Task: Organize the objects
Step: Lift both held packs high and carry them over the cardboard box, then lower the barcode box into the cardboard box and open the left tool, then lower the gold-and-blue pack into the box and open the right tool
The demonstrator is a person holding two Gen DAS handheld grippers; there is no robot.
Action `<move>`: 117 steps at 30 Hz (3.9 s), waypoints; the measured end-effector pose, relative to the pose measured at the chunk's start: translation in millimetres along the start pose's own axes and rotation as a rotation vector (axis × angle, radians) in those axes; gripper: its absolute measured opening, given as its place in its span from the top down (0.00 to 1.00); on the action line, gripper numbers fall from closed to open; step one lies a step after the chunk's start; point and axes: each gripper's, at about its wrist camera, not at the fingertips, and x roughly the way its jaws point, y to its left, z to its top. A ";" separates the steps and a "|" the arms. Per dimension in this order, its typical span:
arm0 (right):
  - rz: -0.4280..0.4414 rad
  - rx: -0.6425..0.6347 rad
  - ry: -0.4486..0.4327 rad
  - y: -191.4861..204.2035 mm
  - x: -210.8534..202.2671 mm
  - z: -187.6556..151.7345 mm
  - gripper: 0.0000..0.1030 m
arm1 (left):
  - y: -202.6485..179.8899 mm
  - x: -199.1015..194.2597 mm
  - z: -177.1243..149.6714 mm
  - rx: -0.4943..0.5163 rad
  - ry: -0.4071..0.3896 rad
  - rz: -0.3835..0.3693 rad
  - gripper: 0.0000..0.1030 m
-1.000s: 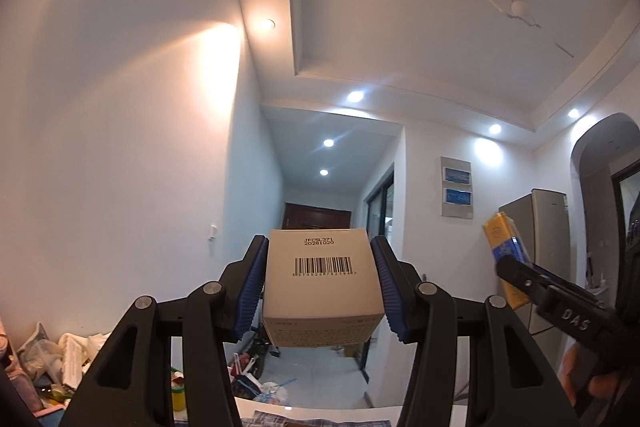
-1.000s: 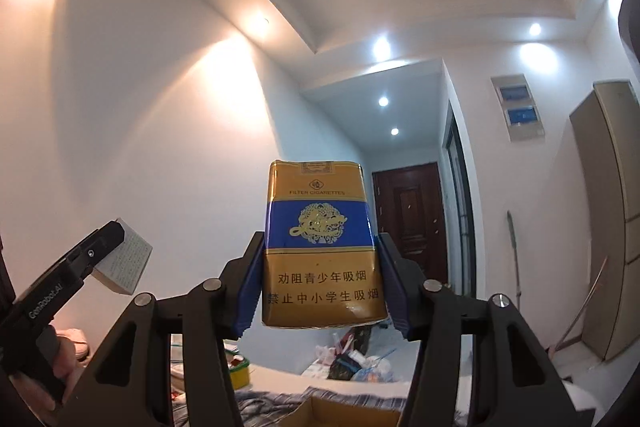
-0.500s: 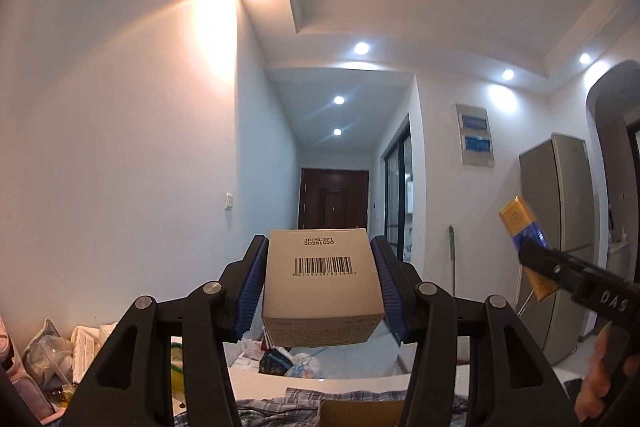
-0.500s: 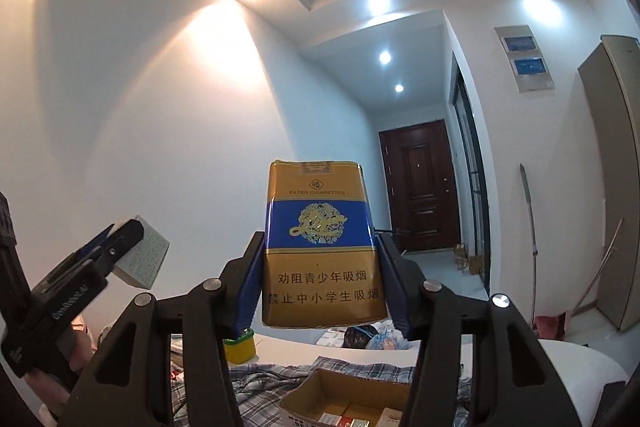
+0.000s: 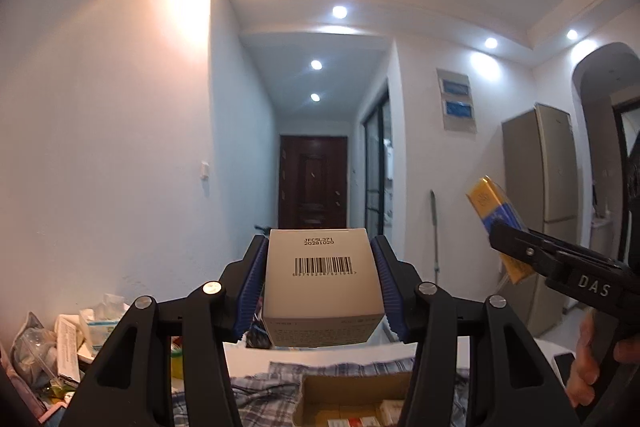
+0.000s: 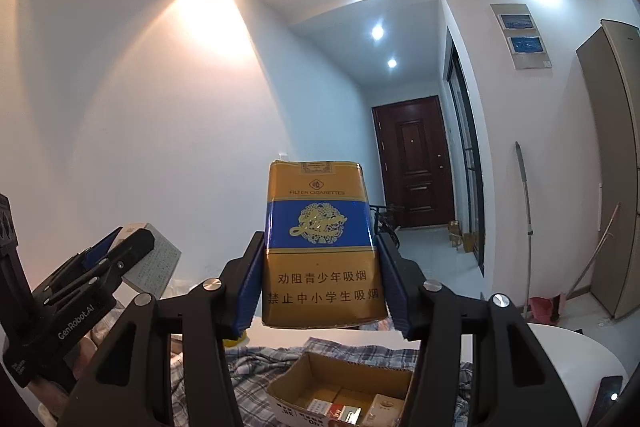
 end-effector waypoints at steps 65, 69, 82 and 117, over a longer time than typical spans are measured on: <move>-0.076 0.087 0.587 -72.0 162.0 -110.5 0.48 | -11.7 239.2 -206.8 0.074 0.846 -0.064 0.47; -0.124 0.054 0.558 -69.5 159.3 -109.4 0.48 | -15.7 240.1 -212.5 0.112 0.853 -0.042 0.47; -0.138 0.042 0.549 -63.1 156.8 -107.1 0.48 | -8.3 228.9 -188.8 0.122 0.733 -0.021 0.23; -0.169 0.115 0.670 -68.9 170.6 -135.4 0.25 | 29.9 209.7 -138.2 -0.003 0.565 0.037 0.13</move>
